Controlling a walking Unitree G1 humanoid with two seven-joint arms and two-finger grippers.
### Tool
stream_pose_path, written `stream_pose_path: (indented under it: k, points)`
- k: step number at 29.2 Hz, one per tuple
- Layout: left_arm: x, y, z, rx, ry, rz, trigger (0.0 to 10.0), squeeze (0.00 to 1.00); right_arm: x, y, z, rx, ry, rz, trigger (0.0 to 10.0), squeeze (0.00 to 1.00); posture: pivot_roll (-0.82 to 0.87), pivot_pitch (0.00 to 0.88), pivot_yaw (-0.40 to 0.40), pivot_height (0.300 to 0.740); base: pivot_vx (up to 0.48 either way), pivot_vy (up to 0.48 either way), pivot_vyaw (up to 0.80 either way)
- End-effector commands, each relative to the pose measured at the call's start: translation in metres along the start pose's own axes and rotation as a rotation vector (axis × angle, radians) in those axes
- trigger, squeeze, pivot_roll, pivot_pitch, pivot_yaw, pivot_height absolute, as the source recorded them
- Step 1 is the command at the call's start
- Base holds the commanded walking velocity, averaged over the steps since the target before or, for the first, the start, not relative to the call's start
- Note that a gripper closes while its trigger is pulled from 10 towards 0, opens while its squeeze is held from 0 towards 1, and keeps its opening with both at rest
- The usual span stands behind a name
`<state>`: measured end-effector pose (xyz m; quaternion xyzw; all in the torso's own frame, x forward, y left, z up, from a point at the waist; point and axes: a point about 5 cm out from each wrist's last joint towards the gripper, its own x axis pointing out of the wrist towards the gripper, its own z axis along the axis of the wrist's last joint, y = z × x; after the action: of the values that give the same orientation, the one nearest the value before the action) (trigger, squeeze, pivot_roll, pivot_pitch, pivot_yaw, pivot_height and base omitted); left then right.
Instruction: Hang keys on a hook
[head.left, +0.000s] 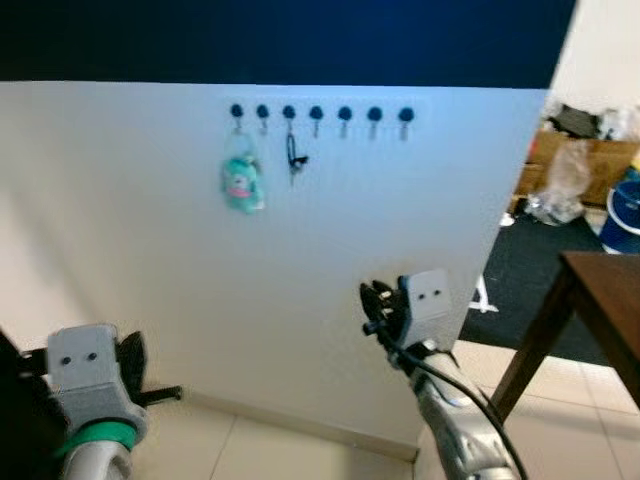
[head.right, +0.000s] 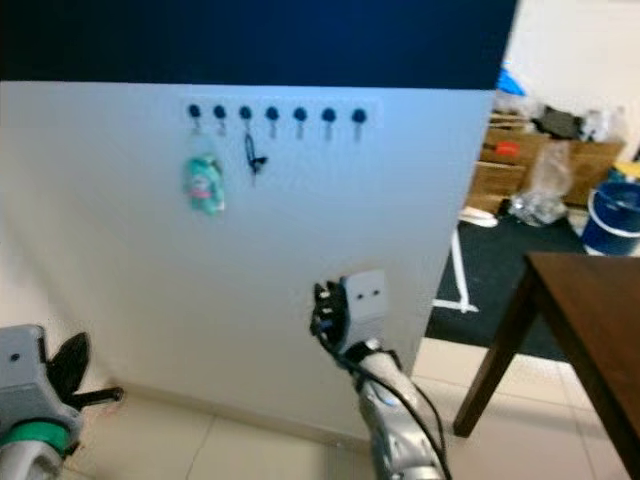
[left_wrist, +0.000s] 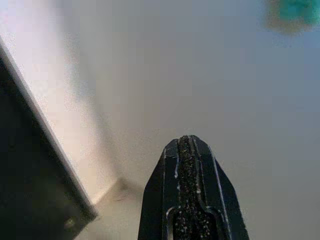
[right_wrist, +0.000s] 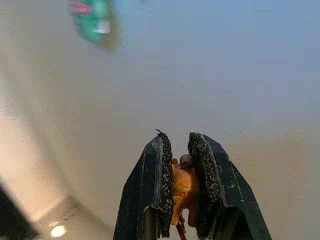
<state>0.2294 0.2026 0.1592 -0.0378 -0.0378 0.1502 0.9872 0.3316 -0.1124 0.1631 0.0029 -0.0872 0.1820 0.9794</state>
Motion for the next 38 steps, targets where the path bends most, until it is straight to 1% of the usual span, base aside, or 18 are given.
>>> stream_pose_path:
  k: [1, 3, 5, 7, 16, 22, 28, 32, 34, 35, 38]
  points:
    - [-0.002, 0.001, -0.004, 0.008, 0.019, 0.0, 10.0, 0.0, -0.001, 0.005, -0.004, 0.019, 0.028, 0.044, 10.0, 0.0, -0.06, 0.0, 0.137, 0.74, 0.0, 0.0, 0.8]
    - [-0.002, 0.0, -0.005, 0.007, 0.021, -0.002, 10.0, 0.0, -0.001, 0.006, -0.005, 0.023, 0.035, 0.061, 10.0, 0.0, -0.06, 0.0, 0.137, 0.74, 0.0, 0.0, 0.8]
    - [-0.002, -0.001, -0.005, 0.003, 0.02, -0.007, 10.0, 0.0, -0.003, 0.007, -0.007, 0.067, 0.048, 0.068, 10.0, 0.0, -0.06, 0.0, 0.137, 0.74, 0.0, 0.0, 0.0]
    - [-0.002, -0.001, -0.005, 0.002, 0.019, -0.008, 10.0, 0.0, -0.003, 0.008, -0.007, 0.077, 0.046, 0.073, 10.0, 0.0, -0.06, 0.0, 0.137, 0.74, 0.0, 0.0, 0.0]
    - [-0.002, -0.003, -0.005, 0.012, 0.021, -0.026, 10.0, 0.0, -0.005, 0.011, -0.009, 0.077, 0.058, 0.092, 10.0, 0.0, -0.06, 0.0, 0.137, 0.74, 0.0, 0.0, 0.0]
    - [-0.002, -0.003, -0.007, 0.001, 0.023, -0.021, 10.0, 0.0, -0.006, 0.012, -0.009, 0.088, 0.063, 0.101, 10.0, 0.0, -0.06, 0.0, 0.137, 0.74, 0.0, 0.0, 0.0]
    - [-0.002, -0.004, -0.006, 0.007, 0.019, -0.027, 10.0, 0.0, -0.002, 0.011, 0.001, 0.089, 0.022, 0.101, 10.0, 0.0, -0.06, 0.0, 0.138, 0.74, 0.0, 0.0, 0.0]
    - [0.001, -0.002, -0.003, 0.02, -0.002, -0.016, 10.0, 0.0, 0.003, 0.011, 0.014, 0.093, -0.022, 0.117, 10.0, 0.0, -0.06, 0.0, 0.139, 0.74, 0.0, 0.0, 0.0]
    - [0.001, -0.002, -0.003, 0.02, -0.002, -0.016, 10.0, 0.0, 0.003, 0.011, 0.014, 0.093, -0.022, 0.117, 10.0, 0.0, -0.06, 0.0, 0.139, 0.74, 0.0, 0.0, 0.0]
    - [0.003, -0.002, -0.002, 0.018, -0.005, -0.015, 10.0, 0.0, 0.004, 0.009, 0.019, 0.092, -0.04, 0.121, 10.0, 0.0, -0.06, 0.001, 0.137, 0.74, 0.0, 0.0, 0.0]
    - [0.003, -0.003, -0.002, 0.015, -0.006, -0.021, 10.0, 0.0, 0.004, 0.008, 0.022, 0.089, -0.048, 0.118, 10.0, 0.0, -0.06, 0.001, 0.137, 0.74, 0.0, 0.0, 0.0]
